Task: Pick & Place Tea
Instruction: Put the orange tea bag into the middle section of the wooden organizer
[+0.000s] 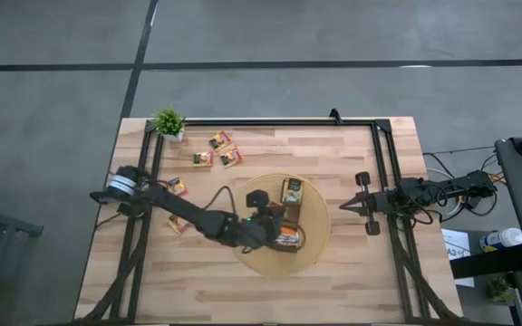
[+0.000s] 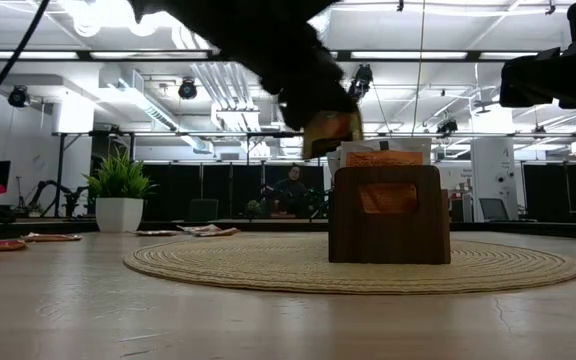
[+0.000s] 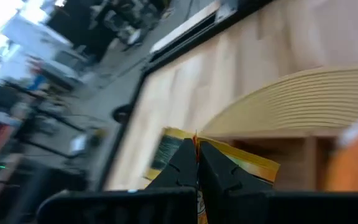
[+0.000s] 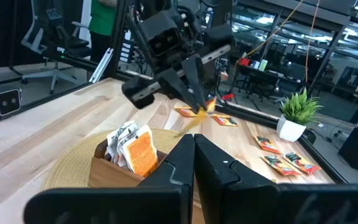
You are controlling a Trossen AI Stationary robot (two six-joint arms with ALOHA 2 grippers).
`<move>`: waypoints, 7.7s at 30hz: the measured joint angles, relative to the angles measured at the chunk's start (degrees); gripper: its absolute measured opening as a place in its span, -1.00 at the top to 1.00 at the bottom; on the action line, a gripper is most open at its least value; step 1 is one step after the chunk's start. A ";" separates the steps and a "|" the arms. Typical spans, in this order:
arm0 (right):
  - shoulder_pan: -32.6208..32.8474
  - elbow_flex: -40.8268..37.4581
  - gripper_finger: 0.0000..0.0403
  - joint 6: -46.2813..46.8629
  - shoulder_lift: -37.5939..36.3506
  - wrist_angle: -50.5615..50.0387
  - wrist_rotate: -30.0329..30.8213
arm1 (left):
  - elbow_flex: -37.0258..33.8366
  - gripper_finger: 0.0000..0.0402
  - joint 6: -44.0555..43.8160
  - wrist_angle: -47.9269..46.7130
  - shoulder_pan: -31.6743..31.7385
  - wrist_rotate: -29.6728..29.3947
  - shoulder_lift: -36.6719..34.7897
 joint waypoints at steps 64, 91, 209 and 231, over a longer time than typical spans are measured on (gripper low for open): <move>0.00 0.00 0.96 0.00 0.03 0.02 0.01 | 12.42 1.00 4.90 -7.68 4.64 8.72 7.12; 0.00 0.00 0.96 0.00 -0.05 -0.01 0.01 | 12.37 0.56 5.26 -7.62 8.01 12.12 7.82; 0.00 0.00 0.96 0.00 -0.01 -0.01 0.00 | -32.71 0.60 -84.58 -61.39 5.23 55.31 -28.99; 0.00 0.00 0.96 0.00 0.01 0.00 0.01 | -14.66 1.00 -55.50 -63.00 5.18 39.75 -28.64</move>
